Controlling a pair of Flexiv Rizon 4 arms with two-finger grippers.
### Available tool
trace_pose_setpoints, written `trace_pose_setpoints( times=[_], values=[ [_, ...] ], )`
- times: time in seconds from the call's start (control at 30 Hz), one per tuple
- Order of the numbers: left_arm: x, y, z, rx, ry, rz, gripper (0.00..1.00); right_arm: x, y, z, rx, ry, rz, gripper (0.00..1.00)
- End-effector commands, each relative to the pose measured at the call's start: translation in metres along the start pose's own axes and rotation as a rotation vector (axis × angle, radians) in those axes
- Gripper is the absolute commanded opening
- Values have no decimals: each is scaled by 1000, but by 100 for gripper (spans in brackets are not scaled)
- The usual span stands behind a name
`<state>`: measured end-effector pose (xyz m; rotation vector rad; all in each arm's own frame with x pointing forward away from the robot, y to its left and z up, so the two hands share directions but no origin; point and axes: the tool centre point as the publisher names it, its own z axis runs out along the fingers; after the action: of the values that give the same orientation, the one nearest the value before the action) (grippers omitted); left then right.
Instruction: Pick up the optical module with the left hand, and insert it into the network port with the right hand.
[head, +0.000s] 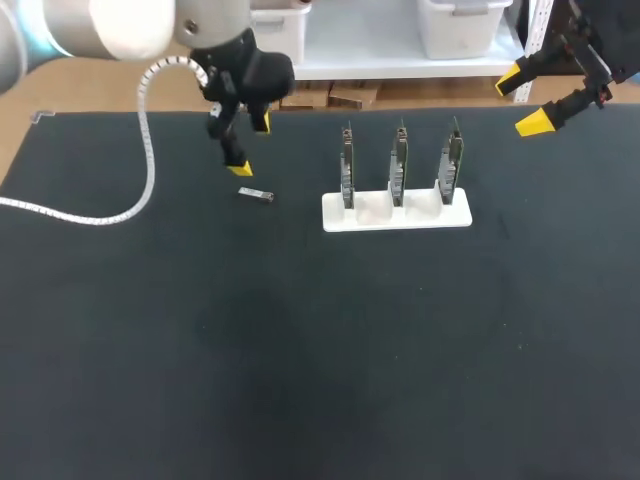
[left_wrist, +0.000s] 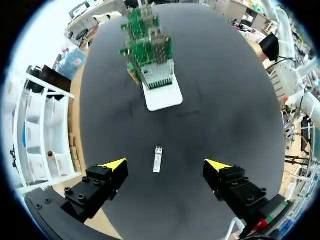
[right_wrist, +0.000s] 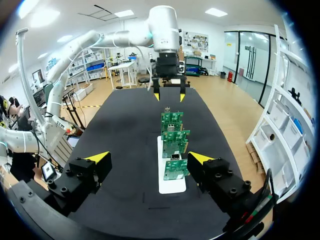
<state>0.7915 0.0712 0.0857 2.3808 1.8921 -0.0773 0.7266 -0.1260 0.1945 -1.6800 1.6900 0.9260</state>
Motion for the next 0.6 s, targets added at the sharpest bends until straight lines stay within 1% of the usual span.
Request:
trace_pose_setpoints(
  times=[0.03, 0.27, 0.3, 0.37, 0.4, 0.43, 0.6],
  values=[
    [7, 5, 19, 63, 3, -17, 100, 0, 1, 0, 2, 0, -1, 100],
    [21, -1, 44, 115, 14, -36, 100, 0, 1, 0, 2, 0, -1, 100],
    [22, -2, 47, 122, 4, -39, 100, 0, 1, 0, 2, 0, -1, 100],
    [21, -3, 48, 136, -4, -39, 100, 0, 1, 0, 2, 0, -1, 100],
    [18, -2, 47, 130, -48, -17, 100, 0, 1, 0, 2, 0, -1, 100],
    [15, -2, 42, 126, -88, -19, 100, 0, 1, 0, 2, 0, -1, 100],
    [15, -2, 42, 126, -88, -19, 100, 0, 1, 0, 2, 0, -1, 100]
  ],
)
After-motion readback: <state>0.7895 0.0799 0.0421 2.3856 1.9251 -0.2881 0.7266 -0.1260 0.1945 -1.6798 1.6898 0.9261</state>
